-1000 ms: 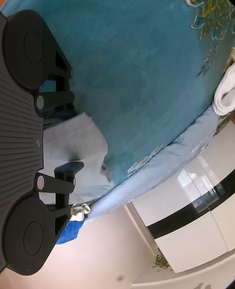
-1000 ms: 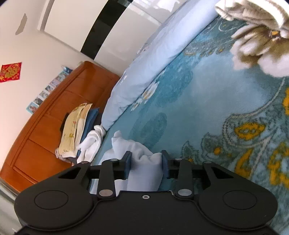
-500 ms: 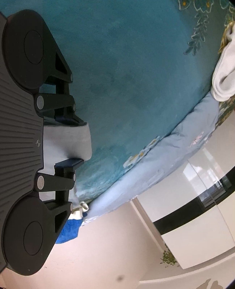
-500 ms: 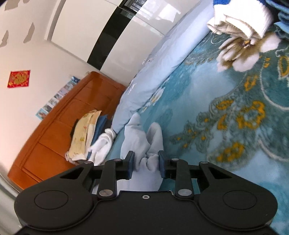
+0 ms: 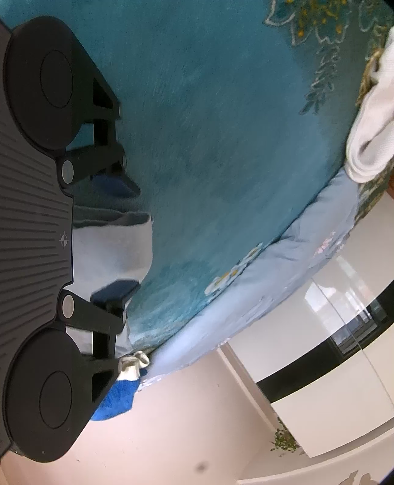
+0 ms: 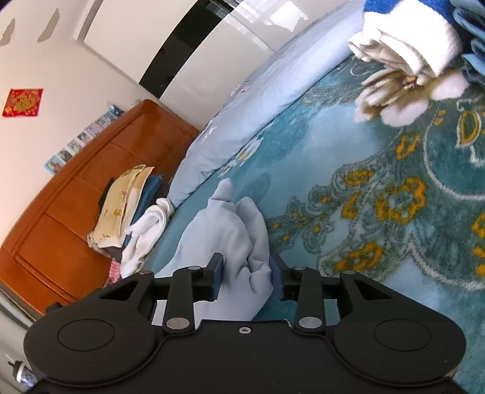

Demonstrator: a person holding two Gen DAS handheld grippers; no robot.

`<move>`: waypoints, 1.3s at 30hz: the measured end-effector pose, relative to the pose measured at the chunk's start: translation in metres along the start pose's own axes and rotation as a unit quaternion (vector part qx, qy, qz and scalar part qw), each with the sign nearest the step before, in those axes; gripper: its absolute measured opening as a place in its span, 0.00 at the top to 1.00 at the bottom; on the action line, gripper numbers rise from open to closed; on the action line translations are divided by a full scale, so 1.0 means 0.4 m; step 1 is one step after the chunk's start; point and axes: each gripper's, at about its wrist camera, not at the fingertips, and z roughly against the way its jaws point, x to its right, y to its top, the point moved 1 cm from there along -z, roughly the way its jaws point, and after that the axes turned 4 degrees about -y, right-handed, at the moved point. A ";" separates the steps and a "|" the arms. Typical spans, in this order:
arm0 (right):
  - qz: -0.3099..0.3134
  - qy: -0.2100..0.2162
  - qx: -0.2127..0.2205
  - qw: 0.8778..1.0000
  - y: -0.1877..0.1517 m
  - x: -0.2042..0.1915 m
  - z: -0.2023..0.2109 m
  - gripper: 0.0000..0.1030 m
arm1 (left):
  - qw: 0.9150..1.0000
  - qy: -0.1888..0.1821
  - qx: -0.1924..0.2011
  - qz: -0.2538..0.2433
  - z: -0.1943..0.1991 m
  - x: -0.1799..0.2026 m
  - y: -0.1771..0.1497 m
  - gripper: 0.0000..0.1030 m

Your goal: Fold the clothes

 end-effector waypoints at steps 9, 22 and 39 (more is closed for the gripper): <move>0.015 0.012 0.019 1.000 0.025 -0.014 0.033 0.30 | 1.000 0.004 0.002 -0.005 0.020 0.009 -0.004 0.22; 0.016 0.035 0.021 0.999 0.058 -0.010 0.054 0.01 | 1.000 0.010 0.012 0.009 0.062 0.002 -0.010 0.00; 0.050 0.058 -0.063 0.995 0.161 0.040 -0.077 0.01 | 0.995 0.071 -0.011 -0.064 0.062 0.051 -0.061 0.00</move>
